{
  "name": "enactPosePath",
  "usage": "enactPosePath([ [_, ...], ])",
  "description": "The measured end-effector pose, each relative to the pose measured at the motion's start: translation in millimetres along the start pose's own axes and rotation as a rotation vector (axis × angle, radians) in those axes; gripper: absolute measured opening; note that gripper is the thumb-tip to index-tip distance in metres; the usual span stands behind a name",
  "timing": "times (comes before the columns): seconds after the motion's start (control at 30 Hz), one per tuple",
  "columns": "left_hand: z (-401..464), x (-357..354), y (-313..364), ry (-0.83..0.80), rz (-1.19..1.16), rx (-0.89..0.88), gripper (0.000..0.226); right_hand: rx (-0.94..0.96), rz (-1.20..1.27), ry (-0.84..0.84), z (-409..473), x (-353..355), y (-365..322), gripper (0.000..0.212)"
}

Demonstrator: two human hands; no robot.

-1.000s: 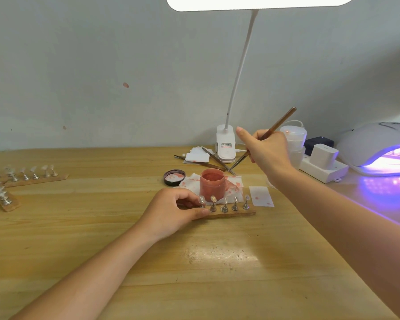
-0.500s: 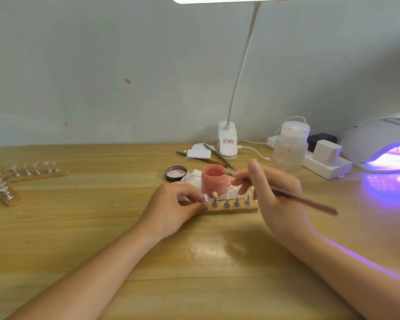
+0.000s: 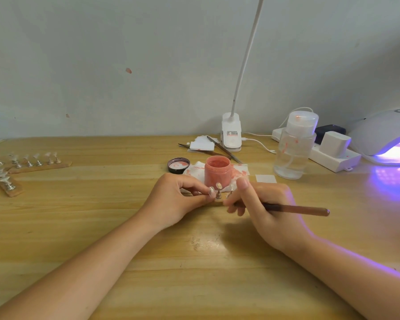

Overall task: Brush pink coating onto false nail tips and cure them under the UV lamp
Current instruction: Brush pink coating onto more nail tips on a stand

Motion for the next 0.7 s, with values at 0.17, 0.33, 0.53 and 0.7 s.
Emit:
enactPosePath([
  [0.17, -0.7, 0.5, 3.4, -0.002, 0.013, -0.037, 0.027, 0.057, 0.008, 0.052, 1.1, 5.0, -8.1, 0.041],
  [0.33, -0.4, -0.2, 4.6, -0.002, 0.017, -0.048, 0.026, -0.061, 0.102, 0.070, 0.5, 6.1, 3.1, 0.051],
  [0.53, -0.8, -2.2, 5.9, -0.022, 0.020, -0.060, 0.018, -0.120, 0.114, 0.067, 0.0, 5.3, 6.9, 0.046],
  [0.7, -0.4, -3.2, 6.1, -0.025, 0.015, -0.064, 0.014, -0.078, 0.118, 0.099, 1.1, 8.1, 2.1, 0.045],
])
Point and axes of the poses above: each hand's wrist, its own z-axis towards the middle knuckle, its own x-axis out of the back of the hand, y = z × x, the point moved 10 cm from there along z, towards the middle knuckle, and after that the axes turned 6 degrees about z, right-handed, at the moved point
